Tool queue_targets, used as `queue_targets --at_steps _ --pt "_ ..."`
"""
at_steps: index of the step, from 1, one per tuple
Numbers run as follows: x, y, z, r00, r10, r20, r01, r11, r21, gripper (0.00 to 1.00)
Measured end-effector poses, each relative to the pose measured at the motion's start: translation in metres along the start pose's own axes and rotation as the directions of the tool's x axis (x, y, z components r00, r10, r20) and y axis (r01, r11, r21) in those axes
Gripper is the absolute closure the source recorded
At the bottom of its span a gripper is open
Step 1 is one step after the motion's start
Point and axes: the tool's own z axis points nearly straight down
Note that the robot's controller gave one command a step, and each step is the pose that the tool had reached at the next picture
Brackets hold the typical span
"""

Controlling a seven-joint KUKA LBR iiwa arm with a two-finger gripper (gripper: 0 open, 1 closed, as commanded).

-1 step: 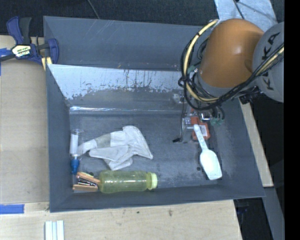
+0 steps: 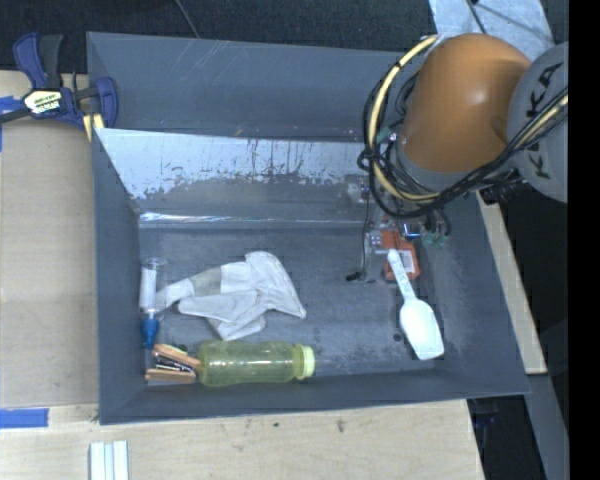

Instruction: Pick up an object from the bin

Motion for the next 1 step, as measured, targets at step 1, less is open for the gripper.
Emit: queue_targets --at_steps 1 --pt "-0.0014 0.0380 0.0545 1.000 0.019 0.006 -0.019 1.000 0.000 0.00"
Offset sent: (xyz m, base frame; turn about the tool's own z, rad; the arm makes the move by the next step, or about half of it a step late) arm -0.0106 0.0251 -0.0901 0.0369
